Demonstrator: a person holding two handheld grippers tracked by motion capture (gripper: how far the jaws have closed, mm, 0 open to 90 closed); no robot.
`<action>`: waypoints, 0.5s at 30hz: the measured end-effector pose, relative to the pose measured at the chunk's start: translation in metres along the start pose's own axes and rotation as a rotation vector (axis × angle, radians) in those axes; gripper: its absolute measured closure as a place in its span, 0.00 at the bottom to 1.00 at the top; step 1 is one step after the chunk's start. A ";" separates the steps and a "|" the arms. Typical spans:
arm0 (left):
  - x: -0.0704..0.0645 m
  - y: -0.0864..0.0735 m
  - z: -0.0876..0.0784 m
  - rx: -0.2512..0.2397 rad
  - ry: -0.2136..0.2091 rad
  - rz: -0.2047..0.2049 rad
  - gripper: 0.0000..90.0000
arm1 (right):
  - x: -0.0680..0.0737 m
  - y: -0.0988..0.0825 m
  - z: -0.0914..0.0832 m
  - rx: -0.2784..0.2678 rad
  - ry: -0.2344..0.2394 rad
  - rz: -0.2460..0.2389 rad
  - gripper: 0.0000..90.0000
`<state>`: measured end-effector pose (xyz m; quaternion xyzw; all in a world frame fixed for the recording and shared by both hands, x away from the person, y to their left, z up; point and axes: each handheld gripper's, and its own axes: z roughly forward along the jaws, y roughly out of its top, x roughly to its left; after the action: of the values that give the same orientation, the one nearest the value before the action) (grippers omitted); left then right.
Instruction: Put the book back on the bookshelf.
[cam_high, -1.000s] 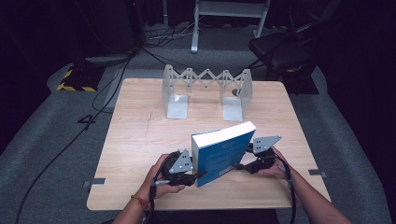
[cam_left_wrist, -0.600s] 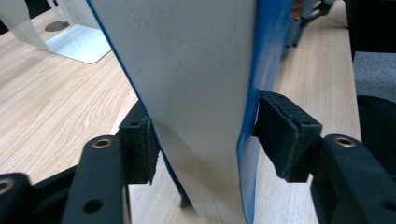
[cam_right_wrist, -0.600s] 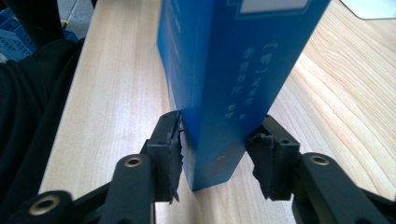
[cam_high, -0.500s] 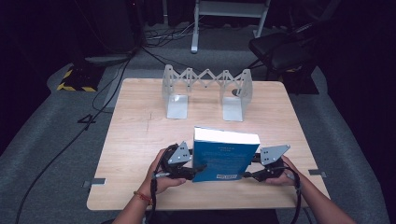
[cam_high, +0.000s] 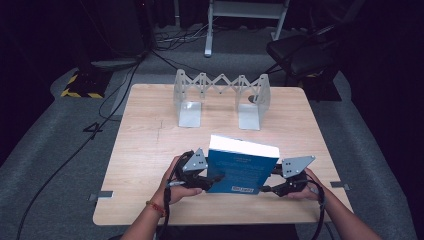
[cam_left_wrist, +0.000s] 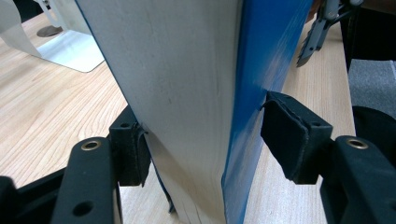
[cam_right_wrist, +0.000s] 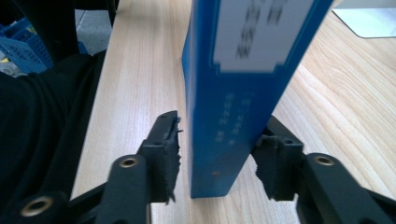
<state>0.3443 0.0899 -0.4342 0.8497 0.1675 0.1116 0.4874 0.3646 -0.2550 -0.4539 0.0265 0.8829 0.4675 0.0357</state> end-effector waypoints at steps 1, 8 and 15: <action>0.000 0.000 -0.001 -0.001 0.006 0.008 0.42 | 0.001 0.002 -0.002 -0.003 0.002 0.004 0.56; -0.002 -0.002 -0.001 -0.004 0.014 0.014 0.43 | 0.000 0.030 -0.029 -0.129 -0.033 0.001 0.52; -0.005 -0.001 0.000 -0.009 0.047 0.021 0.44 | -0.001 0.075 -0.057 -0.135 -0.095 -0.031 0.55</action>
<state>0.3397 0.0881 -0.4352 0.8462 0.1695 0.1374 0.4861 0.3618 -0.2601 -0.3593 0.0327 0.8470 0.5234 0.0867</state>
